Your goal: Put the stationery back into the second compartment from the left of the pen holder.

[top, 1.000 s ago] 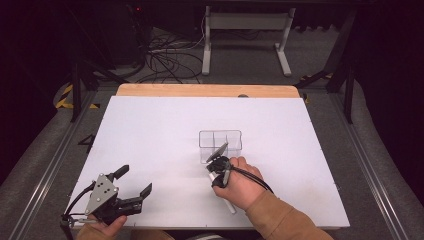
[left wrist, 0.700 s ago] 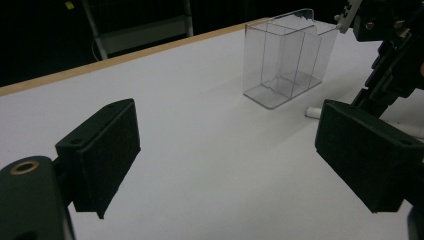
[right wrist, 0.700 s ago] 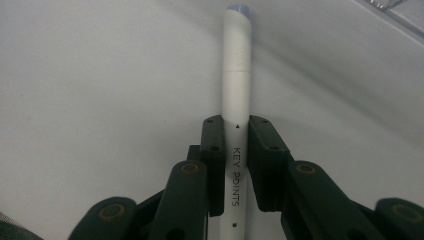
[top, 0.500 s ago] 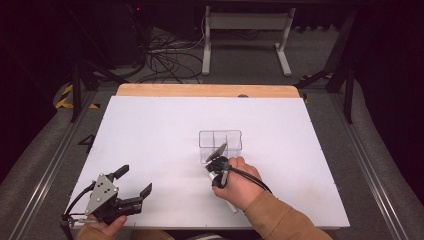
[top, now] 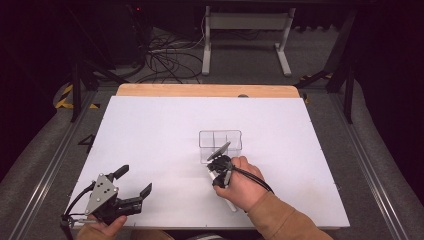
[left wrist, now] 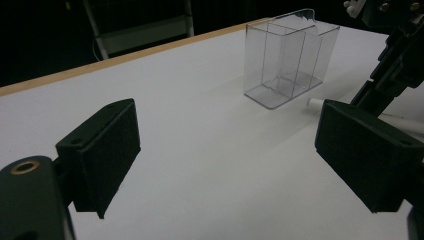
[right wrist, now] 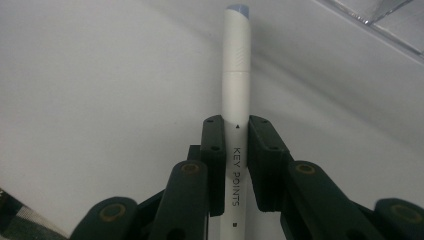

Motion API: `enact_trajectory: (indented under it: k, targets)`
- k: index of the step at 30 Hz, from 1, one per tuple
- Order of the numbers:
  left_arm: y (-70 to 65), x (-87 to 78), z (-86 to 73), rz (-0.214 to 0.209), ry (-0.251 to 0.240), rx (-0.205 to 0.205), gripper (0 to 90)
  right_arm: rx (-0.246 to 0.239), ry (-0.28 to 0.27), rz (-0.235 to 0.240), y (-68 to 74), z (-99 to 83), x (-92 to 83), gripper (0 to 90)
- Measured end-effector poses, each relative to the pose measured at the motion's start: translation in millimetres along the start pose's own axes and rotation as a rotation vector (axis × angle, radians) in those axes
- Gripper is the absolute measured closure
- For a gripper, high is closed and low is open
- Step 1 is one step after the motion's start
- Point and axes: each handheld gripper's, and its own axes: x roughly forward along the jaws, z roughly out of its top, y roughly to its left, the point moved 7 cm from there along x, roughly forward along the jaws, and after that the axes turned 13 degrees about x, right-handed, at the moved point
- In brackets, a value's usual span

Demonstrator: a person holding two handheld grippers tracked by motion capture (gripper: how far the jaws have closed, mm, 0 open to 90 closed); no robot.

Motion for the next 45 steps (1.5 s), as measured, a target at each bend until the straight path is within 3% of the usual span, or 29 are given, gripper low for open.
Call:
enact_trajectory:
  k: [8, 16, 21, 30, 45]
  targets:
    - [-0.7, 0.3, -0.1, -0.004, 0.003, 0.000, 11.8, -0.030, -0.062, 0.046, 1.7, -2.0, -16.3, 78.7]
    - [-0.2, 0.1, 0.0, 0.000, 0.001, 0.001, 11.8, -0.048, -0.078, 0.049, 2.4, -2.9, -21.5, 78.7]
    - [0.1, -0.1, 0.0, 0.001, 0.000, -0.001, 11.8, -0.068, -0.105, 0.076, 4.6, -2.7, -28.6, 78.7]
    - [-0.3, 0.2, 0.3, 0.000, 0.000, 0.000, 11.9, -0.153, -0.222, 0.161, 3.2, 1.1, -47.1, 78.7]
    - [-0.2, 0.2, 0.3, 0.001, -0.001, -0.005, 11.9, -0.246, -0.422, 0.300, 1.2, 9.6, -79.9, 78.7]
